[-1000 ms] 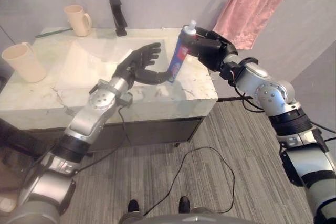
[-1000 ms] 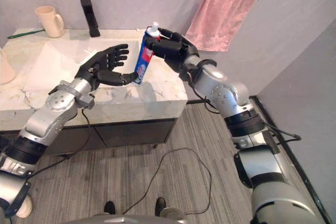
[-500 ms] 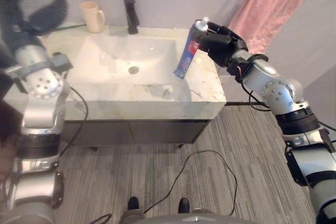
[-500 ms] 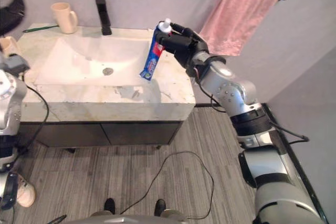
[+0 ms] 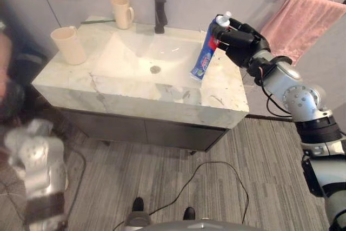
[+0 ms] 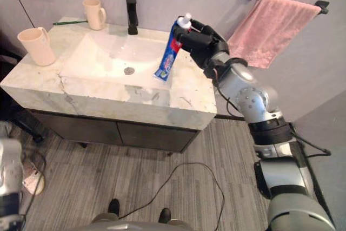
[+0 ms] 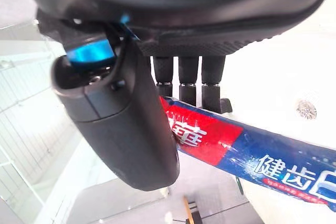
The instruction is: Organize the bathroom.
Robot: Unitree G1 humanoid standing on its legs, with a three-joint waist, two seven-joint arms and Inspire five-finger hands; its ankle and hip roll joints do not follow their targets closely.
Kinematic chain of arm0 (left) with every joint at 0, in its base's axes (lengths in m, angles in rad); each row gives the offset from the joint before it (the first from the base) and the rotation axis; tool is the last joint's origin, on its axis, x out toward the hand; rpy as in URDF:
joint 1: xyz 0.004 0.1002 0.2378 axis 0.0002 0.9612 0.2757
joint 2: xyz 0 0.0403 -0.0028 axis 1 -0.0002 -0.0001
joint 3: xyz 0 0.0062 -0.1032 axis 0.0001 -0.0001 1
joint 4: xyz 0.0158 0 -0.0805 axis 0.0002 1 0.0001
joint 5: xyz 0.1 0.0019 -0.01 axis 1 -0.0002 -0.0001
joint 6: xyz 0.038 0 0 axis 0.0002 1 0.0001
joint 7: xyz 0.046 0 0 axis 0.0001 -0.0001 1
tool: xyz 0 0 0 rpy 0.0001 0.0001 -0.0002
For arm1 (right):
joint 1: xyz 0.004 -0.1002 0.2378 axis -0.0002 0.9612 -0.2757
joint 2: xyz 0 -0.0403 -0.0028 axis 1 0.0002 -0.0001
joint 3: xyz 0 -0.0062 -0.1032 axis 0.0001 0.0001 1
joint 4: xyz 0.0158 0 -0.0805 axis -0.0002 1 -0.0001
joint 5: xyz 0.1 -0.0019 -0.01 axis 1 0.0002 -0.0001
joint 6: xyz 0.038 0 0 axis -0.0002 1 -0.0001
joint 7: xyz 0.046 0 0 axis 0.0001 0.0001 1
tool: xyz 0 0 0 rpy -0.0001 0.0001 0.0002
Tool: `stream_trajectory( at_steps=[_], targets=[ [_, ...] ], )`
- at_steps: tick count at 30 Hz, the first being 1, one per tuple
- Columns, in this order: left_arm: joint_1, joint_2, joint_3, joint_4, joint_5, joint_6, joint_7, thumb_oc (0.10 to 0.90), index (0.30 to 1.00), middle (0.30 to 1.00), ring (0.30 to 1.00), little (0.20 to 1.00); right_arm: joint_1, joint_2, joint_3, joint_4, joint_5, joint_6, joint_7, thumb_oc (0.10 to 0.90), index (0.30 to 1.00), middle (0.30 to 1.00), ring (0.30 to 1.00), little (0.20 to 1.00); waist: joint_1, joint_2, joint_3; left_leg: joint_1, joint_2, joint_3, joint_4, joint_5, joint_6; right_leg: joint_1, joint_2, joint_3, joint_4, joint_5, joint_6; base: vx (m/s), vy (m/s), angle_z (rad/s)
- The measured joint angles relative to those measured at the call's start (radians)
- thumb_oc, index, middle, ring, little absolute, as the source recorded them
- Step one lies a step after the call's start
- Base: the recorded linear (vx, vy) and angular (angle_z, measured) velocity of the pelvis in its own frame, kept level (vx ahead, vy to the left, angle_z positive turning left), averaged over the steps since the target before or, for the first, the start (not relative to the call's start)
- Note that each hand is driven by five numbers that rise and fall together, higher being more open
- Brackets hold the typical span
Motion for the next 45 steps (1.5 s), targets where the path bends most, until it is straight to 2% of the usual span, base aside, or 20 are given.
stream_trajectory(
  at_steps=[4,7,9,11,12,14,15,16,17,20,21,22,26,31,36,39,40,42,44,45],
  targets=[
    [0.09,-0.02,0.006,0.321,-0.033,-0.025,-0.033,0.8,0.9,0.9,0.9,0.9,-0.023,-0.055,-0.009,0.008,0.062,0.0,-0.007,0.4,0.3,0.3,0.3,0.3,0.003,-0.001,0.0,-0.016,0.001,-0.018,0.0,0.005,-0.002,-0.005,0.002,-0.02,0.0,-0.003,-0.001,-0.04,0.007,0.15],
    [0.101,-0.035,-0.004,0.595,-0.077,-0.01,-0.144,0.8,0.9,0.9,0.9,0.9,-0.066,-0.078,0.013,0.051,0.077,-0.002,-0.009,0.4,0.3,0.3,0.3,0.3,0.014,-0.002,-0.001,-0.017,0.005,-0.02,0.0,0.008,-0.004,-0.006,0.005,-0.024,0.0,-0.004,-0.002,-0.04,0.017,0.05],
    [0.121,-0.049,-0.023,0.664,-0.095,0.039,-0.221,0.8,0.9,0.9,0.9,0.9,-0.088,-0.079,0.026,0.063,0.08,-0.004,-0.012,0.4,0.3,0.3,0.3,0.3,0.02,-0.002,-0.001,-0.021,0.006,-0.02,0.001,0.009,-0.004,-0.008,0.007,-0.024,0.0,-0.005,-0.002,-0.04,0.037,0.01],
    [0.153,-0.047,-0.14,0.768,-0.106,0.104,-0.363,0.8,0.9,0.9,0.9,0.9,-0.133,-0.079,0.055,0.098,0.088,-0.004,0.008,0.4,0.3,0.3,0.3,0.3,0.019,0.003,0.0,-0.024,0.006,-0.019,0.001,0.011,-0.004,-0.012,0.006,-0.023,0.0,-0.005,-0.003,-0.01,0.04,0.0],
    [0.17,-0.06,-0.187,0.783,-0.107,0.184,-0.442,0.8,0.9,0.9,0.9,0.9,-0.138,-0.079,0.056,0.105,0.099,-0.004,0.009,0.4,0.3,0.3,0.3,0.3,0.02,0.002,0.0,-0.027,0.007,-0.019,0.0,0.011,-0.004,-0.015,0.006,-0.023,0.0,-0.005,-0.004,0.01,0.068,0.0],
    [0.16,-0.059,-0.234,0.871,-0.098,0.241,-0.56,0.8,0.9,0.9,0.9,0.9,-0.142,-0.071,0.061,0.115,0.099,-0.005,0.039,0.4,0.3,0.3,0.3,0.3,0.017,0.003,0.0,-0.026,0.008,-0.017,0.0,0.012,-0.004,-0.017,0.006,-0.021,0.0,-0.005,-0.005,0.0,0.079,-0.04],
    [0.154,-0.048,-0.277,0.913,-0.06,0.306,-0.637,0.8,0.9,0.9,0.9,0.9,-0.146,-0.058,0.065,0.122,0.099,-0.005,0.051,0.4,0.3,0.3,0.3,0.3,0.01,0.004,0.0,-0.025,0.008,-0.01,0.0,0.012,-0.004,-0.019,0.006,-0.014,0.0,-0.004,-0.006,0.0,0.038,-0.08],
    [0.154,-0.048,-0.277,0.913,-0.06,0.306,-0.637,0.8,0.9,0.9,0.9,0.9,-0.146,-0.058,0.065,0.122,0.099,-0.005,0.051,0.4,0.3,0.3,0.3,0.3,0.01,0.004,0.0,-0.025,0.008,-0.01,0.0,0.012,-0.004,-0.019,0.006,-0.014,0.0,-0.004,-0.006,0.01,0.07,-0.17],
    [0.142,-0.051,-0.32,0.978,-0.012,0.376,-0.761,0.8,0.9,0.9,0.9,0.9,-0.148,-0.059,0.092,0.124,0.098,-0.005,0.085,0.4,0.3,0.3,0.3,0.3,-0.008,0.008,0.0,-0.025,0.007,-0.001,0.0,0.012,-0.004,-0.023,0.007,-0.004,0.0,-0.002,-0.009,0.01,0.053,-0.15],
    [0.103,-0.034,-0.449,1.092,0.113,0.443,-0.911,0.8,0.9,0.9,0.9,0.9,-0.152,-0.058,0.128,0.136,0.097,-0.005,0.113,0.4,0.3,0.3,0.3,0.3,-0.042,0.018,0.001,-0.015,0.007,0.012,-0.001,0.01,-0.001,-0.023,0.005,0.008,0.0,0.0,-0.01,0.01,0.068,-0.16],
    [0.082,-0.031,-0.513,1.13,0.226,0.473,-0.996,0.8,0.9,0.9,0.9,0.9,-0.152,-0.058,0.138,0.135,0.097,-0.005,0.117,0.4,0.3,0.3,0.3,0.3,-0.057,0.027,-0.002,-0.01,0.008,0.02,-0.005,0.01,-0.001,-0.023,0.006,0.016,0.0,0.0,-0.01,0.01,0.042,-0.15],
    [0.08,-0.029,-0.528,1.143,0.292,0.48,-1.047,0.8,0.9,0.9,0.9,0.9,-0.152,-0.058,0.142,0.134,0.098,-0.005,0.12,0.4,0.3,0.3,0.3,0.3,-0.069,0.034,-0.005,-0.007,0.009,0.024,-0.007,0.01,-0.001,-0.024,0.006,0.02,0.0,0.001,-0.009,0.01,0.048,-0.18],
    [0.065,-0.025,-0.755,1.165,0.595,0.519,-1.233,0.8,0.9,0.9,0.9,0.9,-0.156,-0.057,0.172,0.125,0.098,-0.005,0.132,0.4,0.3,0.3,0.3,0.3,-0.12,0.076,-0.024,0.014,0.01,0.059,-0.008,-0.001,0.002,-0.022,0.008,0.058,0.0,0.002,-0.007,0.02,0.051,-0.27],
    [0.068,-0.069,-0.824,1.192,0.724,0.573,-1.323,0.8,0.9,0.9,0.9,0.9,-0.157,-0.06,0.199,0.117,0.098,-0.005,0.129,0.4,0.3,0.3,0.3,0.3,-0.176,0.083,-0.028,0.028,0.018,0.086,-0.008,-0.005,0.001,-0.024,0.013,0.084,0.0,0.004,-0.01,0.01,0.014,-0.17],
    [0.056,-0.092,-0.819,1.192,0.724,0.572,-1.31,0.8,0.9,0.9,0.9,0.9,-0.158,-0.06,0.2,0.095,0.1,-0.003,0.092,0.4,0.3,0.3,0.3,0.3,-0.165,0.082,-0.029,0.02,0.033,0.091,0.008,-0.006,-0.007,-0.023,0.029,0.084,0.0,0.0,-0.011,0.02,0.029,0.0],
    [0.037,-0.09,-0.817,1.195,0.724,0.572,-1.296,0.8,0.9,0.9,0.9,0.9,-0.162,-0.06,0.206,0.092,0.1,0.004,0.082,0.4,0.3,0.3,0.3,0.3,-0.141,0.071,-0.032,-0.043,0.044,0.071,0.126,-0.044,-0.029,-0.024,0.01,0.079,0.001,0.007,-0.031,0.06,0.214,0.06],
    [0.031,-0.09,-0.817,1.196,0.727,0.571,-1.302,0.8,0.9,0.9,0.9,0.9,-0.169,-0.055,0.208,0.092,0.101,0.007,0.084,0.4,0.3,0.3,0.3,0.3,-0.138,0.071,-0.032,-0.065,0.064,0.089,0.169,-0.079,-0.028,-0.021,0.007,0.063,0.001,0.012,-0.045,0.1,0.28,0.18],
    [0.032,-0.088,-0.821,1.202,0.766,0.571,-1.313,0.8,0.9,0.9,0.9,0.9,-0.169,-0.053,0.208,0.092,0.099,0.017,0.083,0.4,0.3,0.3,0.3,0.3,-0.155,0.062,-0.028,-0.084,0.152,0.131,0.212,-0.092,-0.043,-0.006,0.008,0.045,0.001,-0.008,-0.072,0.14,0.386,0.27],
    [0.029,-0.088,-0.828,1.202,0.77,0.57,-1.32,0.8,0.9,0.9,0.9,0.9,-0.17,-0.057,0.206,0.093,0.099,0.017,0.084,0.4,0.3,0.3,0.3,0.3,-0.173,0.062,-0.027,-0.092,0.203,0.082,0.173,-0.07,-0.073,-0.005,0.001,0.044,0.001,-0.019,-0.078,0.14,0.37,0.18],
    [0.029,-0.089,-0.828,1.2,0.77,0.57,-1.324,0.8,0.9,0.9,0.9,0.9,-0.17,-0.058,0.206,0.094,0.099,0.017,0.084,0.4,0.3,0.3,0.3,0.3,-0.175,0.063,-0.027,-0.093,0.202,0.071,0.156,-0.063,-0.072,-0.006,-0.002,0.044,0.001,-0.019,-0.077,0.16,0.478,0.03]
  ],
)
